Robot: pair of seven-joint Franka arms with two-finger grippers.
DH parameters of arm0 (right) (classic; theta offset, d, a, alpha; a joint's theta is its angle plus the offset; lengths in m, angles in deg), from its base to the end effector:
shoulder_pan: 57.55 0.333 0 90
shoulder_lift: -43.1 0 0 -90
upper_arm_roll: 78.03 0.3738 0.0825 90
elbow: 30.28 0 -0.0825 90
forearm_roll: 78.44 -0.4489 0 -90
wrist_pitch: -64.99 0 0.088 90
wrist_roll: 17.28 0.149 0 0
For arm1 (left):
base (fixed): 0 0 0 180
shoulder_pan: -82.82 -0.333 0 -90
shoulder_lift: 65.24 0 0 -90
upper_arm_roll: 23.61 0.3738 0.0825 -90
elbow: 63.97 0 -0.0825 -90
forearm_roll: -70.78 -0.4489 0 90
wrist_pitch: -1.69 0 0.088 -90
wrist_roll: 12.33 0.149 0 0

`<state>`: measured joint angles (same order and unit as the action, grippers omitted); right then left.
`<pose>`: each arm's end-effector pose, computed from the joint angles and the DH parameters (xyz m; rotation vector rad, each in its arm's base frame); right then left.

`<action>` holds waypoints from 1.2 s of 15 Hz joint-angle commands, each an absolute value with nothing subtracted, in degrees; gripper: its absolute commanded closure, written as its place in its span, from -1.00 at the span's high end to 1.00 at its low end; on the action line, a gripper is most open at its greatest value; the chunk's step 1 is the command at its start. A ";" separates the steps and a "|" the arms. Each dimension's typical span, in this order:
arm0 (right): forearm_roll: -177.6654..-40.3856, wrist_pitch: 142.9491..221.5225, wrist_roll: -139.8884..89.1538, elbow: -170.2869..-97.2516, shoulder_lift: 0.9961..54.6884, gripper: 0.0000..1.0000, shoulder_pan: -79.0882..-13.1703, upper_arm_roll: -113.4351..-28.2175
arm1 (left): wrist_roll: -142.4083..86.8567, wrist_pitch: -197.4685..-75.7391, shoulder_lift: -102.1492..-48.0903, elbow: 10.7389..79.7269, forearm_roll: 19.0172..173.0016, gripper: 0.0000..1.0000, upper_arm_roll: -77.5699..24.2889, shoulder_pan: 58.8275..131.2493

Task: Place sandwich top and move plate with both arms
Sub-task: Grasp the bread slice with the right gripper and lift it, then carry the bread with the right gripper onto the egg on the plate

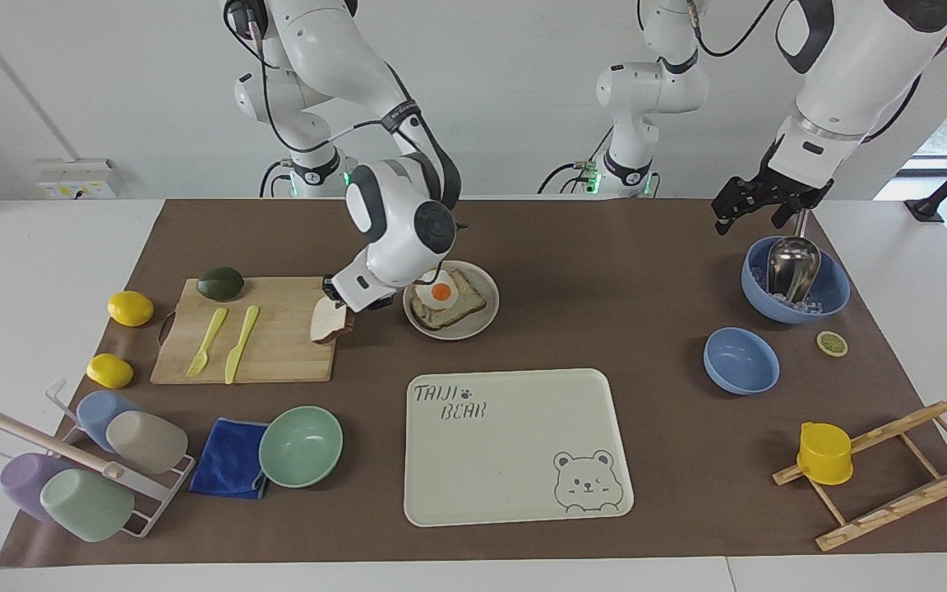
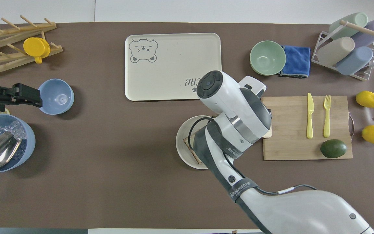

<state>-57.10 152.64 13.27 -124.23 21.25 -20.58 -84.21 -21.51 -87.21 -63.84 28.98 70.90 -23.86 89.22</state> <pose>0.5989 0.2998 0.3682 2.5271 0.1020 -0.2715 0.6012 -0.0704 0.6261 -3.1356 -0.0693 0.0723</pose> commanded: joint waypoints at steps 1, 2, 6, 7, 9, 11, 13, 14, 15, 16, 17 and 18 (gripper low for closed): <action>-57.16 145.87 11.64 -115.03 16.82 -1.00 -18.72 -84.18 | -21.21 -86.81 -62.33 30.43 69.99 1.00 -24.05 88.89; -57.25 143.59 11.64 -113.01 16.29 -1.00 -17.14 -84.18 | -21.21 -86.81 -62.33 30.43 69.99 1.00 -24.05 88.97; -57.16 139.79 11.64 -107.64 12.08 -1.00 -10.11 -84.18 | -21.21 -86.81 -62.33 30.43 69.99 1.00 -23.97 88.97; -56.56 138.65 11.64 -107.28 10.77 -1.00 -9.14 -84.18 | -21.21 -86.81 -62.33 30.43 69.99 1.00 -24.05 88.89; -54.72 133.31 11.81 -99.94 2.80 -1.00 -3.36 -85.23 | -21.21 -86.81 -62.33 30.43 69.99 1.00 -24.05 88.97; -53.47 133.26 12.16 -96.99 -0.23 -1.00 -3.49 -85.06 | -21.21 -86.81 -62.33 30.43 69.99 1.00 -23.97 88.89; -53.56 134.51 12.16 -97.25 -0.06 -1.00 -4.90 -85.06 | -21.21 -86.81 -62.33 30.43 69.99 1.00 -24.05 88.97; -53.48 134.68 12.16 -97.43 -0.06 -1.00 -5.08 -85.06 | -21.21 -86.81 -62.33 30.43 69.99 1.00 -24.05 88.89; -53.65 134.86 12.25 -97.78 -0.06 -1.00 -5.52 -85.06 | -21.21 -86.81 -62.33 30.43 69.99 1.00 -24.05 88.89; -53.82 135.21 12.69 -97.87 -0.15 -1.00 -5.61 -85.06 | -21.21 -86.81 -62.33 30.43 69.99 1.00 -24.05 88.89; -53.91 135.91 13.65 -98.30 -0.23 -1.00 -5.61 -85.06 | -21.21 -86.81 -62.33 30.43 69.99 1.00 -24.05 88.89; -54.78 136.96 15.83 -98.48 -0.32 -1.00 -5.70 -84.88 | -21.21 -86.81 -62.33 30.43 69.99 1.00 -23.97 88.89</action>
<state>-54.25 135.77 13.56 -99.19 0.35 -5.37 -85.33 -21.51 -87.21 -63.84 28.98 70.90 -23.86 89.22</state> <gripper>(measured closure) 0.899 0.000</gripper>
